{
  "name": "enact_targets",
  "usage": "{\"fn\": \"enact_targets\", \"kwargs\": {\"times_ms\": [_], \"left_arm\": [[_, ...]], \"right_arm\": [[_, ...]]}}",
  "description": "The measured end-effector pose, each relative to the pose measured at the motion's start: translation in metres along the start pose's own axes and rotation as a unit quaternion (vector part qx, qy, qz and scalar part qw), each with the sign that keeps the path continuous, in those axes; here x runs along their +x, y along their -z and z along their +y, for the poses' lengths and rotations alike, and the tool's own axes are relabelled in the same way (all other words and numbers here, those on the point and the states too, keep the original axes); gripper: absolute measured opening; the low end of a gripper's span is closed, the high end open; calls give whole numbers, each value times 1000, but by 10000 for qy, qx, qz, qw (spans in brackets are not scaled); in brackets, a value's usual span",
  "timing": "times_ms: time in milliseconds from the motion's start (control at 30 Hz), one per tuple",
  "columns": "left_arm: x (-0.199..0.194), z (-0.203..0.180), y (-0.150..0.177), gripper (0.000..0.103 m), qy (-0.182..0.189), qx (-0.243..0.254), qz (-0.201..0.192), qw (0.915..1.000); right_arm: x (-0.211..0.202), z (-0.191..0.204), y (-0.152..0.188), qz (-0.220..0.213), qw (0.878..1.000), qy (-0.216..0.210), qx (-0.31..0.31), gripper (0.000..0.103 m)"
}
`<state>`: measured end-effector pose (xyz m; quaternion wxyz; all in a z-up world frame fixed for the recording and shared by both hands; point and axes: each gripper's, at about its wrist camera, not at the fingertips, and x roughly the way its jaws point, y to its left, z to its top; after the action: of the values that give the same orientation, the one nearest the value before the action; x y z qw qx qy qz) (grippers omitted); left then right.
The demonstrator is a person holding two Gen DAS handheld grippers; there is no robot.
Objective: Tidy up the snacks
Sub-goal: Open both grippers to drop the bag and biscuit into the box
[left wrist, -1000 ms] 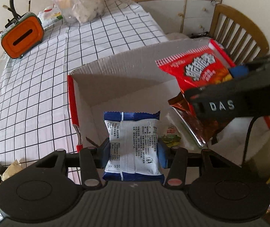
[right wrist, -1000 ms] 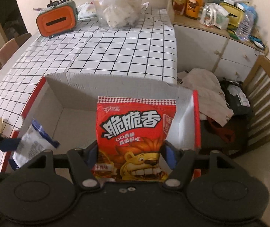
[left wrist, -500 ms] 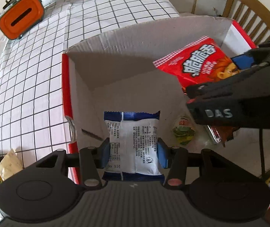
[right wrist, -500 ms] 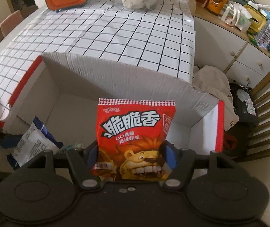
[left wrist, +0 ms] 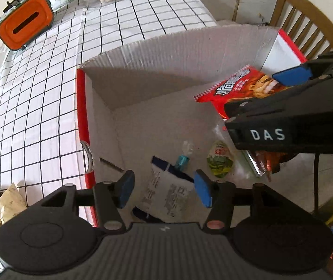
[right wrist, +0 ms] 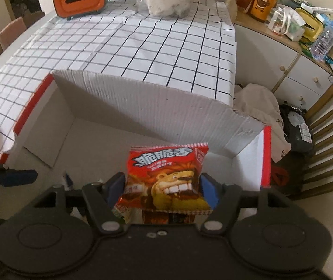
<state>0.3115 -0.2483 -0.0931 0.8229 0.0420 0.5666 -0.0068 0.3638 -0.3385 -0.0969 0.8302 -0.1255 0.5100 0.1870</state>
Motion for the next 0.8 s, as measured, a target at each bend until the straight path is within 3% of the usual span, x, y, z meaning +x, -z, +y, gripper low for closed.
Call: {"fn": "enact_targets", "kwargs": {"times_ms": [433,800], "left_arm": [[-44,13,20,65,263,-94,-673,9973],[-92,33,47,73,358,-41,-1425,9891]], "right_arm": [[-53,-10,23,-525,9969,-386,449,79],[-106,6,42,-1171,9880,-764,657,86]]}}
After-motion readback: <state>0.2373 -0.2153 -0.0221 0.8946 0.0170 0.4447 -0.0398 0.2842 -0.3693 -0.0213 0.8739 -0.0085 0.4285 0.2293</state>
